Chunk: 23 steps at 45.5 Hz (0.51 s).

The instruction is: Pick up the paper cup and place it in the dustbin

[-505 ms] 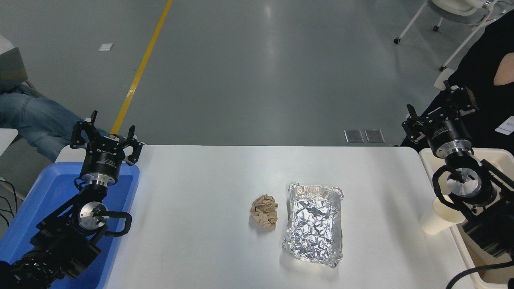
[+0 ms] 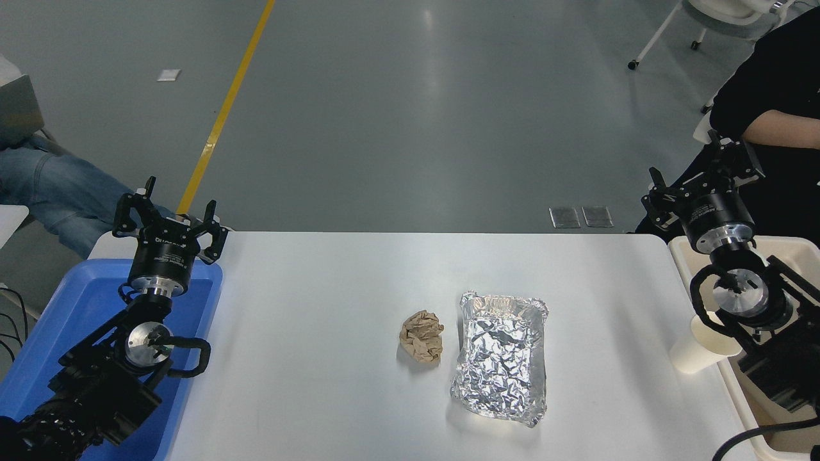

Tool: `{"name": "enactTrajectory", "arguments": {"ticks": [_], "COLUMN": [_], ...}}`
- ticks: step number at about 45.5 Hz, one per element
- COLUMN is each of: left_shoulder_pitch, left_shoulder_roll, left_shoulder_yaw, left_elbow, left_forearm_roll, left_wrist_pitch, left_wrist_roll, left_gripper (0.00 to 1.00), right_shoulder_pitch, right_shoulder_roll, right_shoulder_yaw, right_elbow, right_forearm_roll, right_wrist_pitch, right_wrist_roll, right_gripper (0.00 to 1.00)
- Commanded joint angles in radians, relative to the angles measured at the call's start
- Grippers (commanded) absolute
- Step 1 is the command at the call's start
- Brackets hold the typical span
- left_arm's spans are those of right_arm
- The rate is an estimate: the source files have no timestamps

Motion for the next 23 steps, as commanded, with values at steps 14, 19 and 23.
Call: {"name": "enactTrajectory", "arguments": {"ticks": [14,19,23], "left_shoulder_pitch": [0.0,0.0,0.0], "left_shoulder_roll": [0.0,0.001,0.0], "left_shoulder_yaw": [0.0,0.0,0.0], "left_elbow": [0.0,0.0,0.0], "left_forearm_roll": [0.0,0.0,0.0], "left_wrist_pitch": [0.0,0.0,0.0], "left_wrist_roll": [0.0,0.0,0.0], "left_gripper": [0.99,0.99,0.99], "right_shoulder_pitch": [0.017,0.037,0.053], "right_shoulder_roll": [-0.003,-0.048,-0.069], "right_shoulder_yaw": [-0.056,-0.099,-0.145], "right_elbow": [-0.002,-0.002,-0.002], "right_forearm_roll": [-0.002,-0.002,-0.002], "right_wrist_pitch": [0.003,0.003,0.003], "right_wrist_roll": [-0.001,-0.001,-0.002], "right_gripper": [1.0,1.0,1.0]}}
